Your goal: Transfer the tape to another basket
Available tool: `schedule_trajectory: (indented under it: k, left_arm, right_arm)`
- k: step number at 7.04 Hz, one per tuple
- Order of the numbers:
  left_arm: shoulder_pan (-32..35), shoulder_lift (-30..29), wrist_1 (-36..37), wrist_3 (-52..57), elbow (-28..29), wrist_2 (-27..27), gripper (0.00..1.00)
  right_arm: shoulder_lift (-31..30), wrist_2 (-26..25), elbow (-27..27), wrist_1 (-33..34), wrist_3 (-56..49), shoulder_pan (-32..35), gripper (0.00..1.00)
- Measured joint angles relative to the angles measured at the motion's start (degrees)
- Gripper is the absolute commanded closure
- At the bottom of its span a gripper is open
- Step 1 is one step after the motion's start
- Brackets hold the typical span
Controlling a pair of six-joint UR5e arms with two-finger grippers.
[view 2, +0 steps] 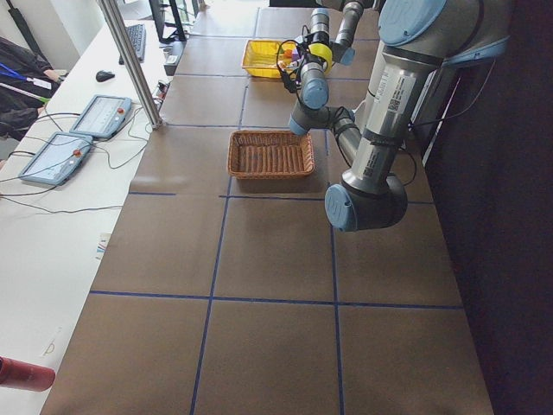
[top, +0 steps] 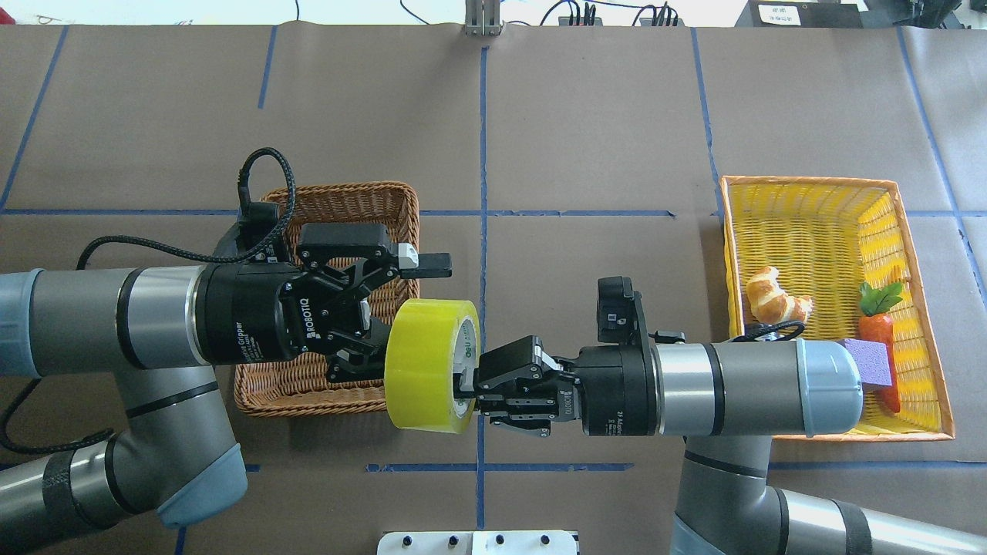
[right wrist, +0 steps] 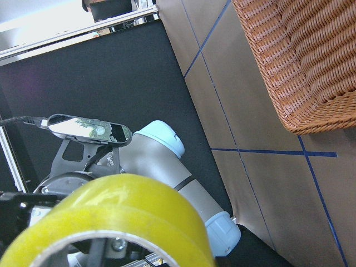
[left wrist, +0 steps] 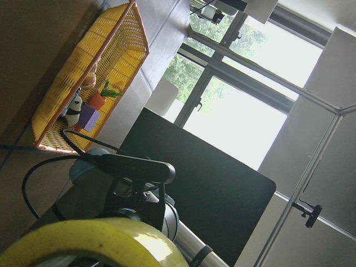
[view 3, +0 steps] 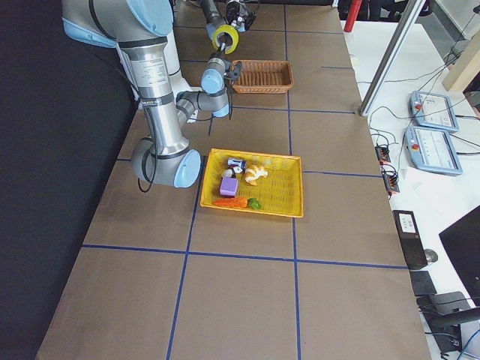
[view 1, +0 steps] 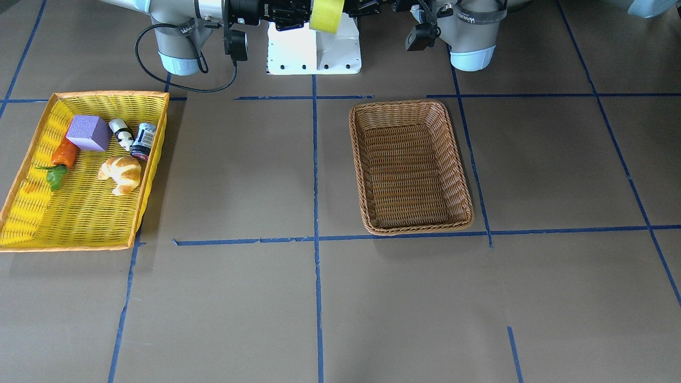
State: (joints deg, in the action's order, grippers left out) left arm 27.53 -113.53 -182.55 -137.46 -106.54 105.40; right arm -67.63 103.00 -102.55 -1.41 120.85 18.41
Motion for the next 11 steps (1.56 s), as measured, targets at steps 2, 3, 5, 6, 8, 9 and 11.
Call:
schedule_trajectory:
  k: [2, 3, 5, 6, 8, 9, 11]
  left_arm:
    - [0.0, 0.3, 0.0, -0.7, -0.1, 0.1, 1.00]
    - [0.0, 0.6, 0.0, -0.9, -0.4, 0.2, 1.00]
    - [0.0, 0.8, 0.0, -1.0, -0.7, 0.2, 1.00]
    - [0.3, 0.9, 0.0, -1.3, -1.0, 0.4, 1.00]
    - [3.5, 1.3, 0.3, -2.2, -1.3, 3.2, 1.00]
    - [6.4, 2.0, 0.6, -3.3, -1.2, 6.6, 1.00]
    - [11.8, 3.0, 4.7, -3.3, 0.0, 15.9, 1.00]
  right_arm:
    - [0.0, -0.2, -0.1, -0.2, 0.0, 0.1, 0.00]
    - [-0.1, -0.4, -0.3, -0.3, 0.0, 0.2, 0.00]
    - [-0.1, -0.6, -0.4, -0.4, 0.0, 0.3, 0.00]
    - [-0.1, -0.7, -0.5, -0.4, 0.0, 0.4, 0.00]
    - [-0.3, -0.7, -0.6, -0.4, 0.0, 0.9, 0.00]
    - [-0.5, -0.5, -0.7, -0.2, -0.1, 1.8, 0.00]
    - [-1.8, 3.4, -0.8, 2.5, -0.7, 7.3, 0.00]
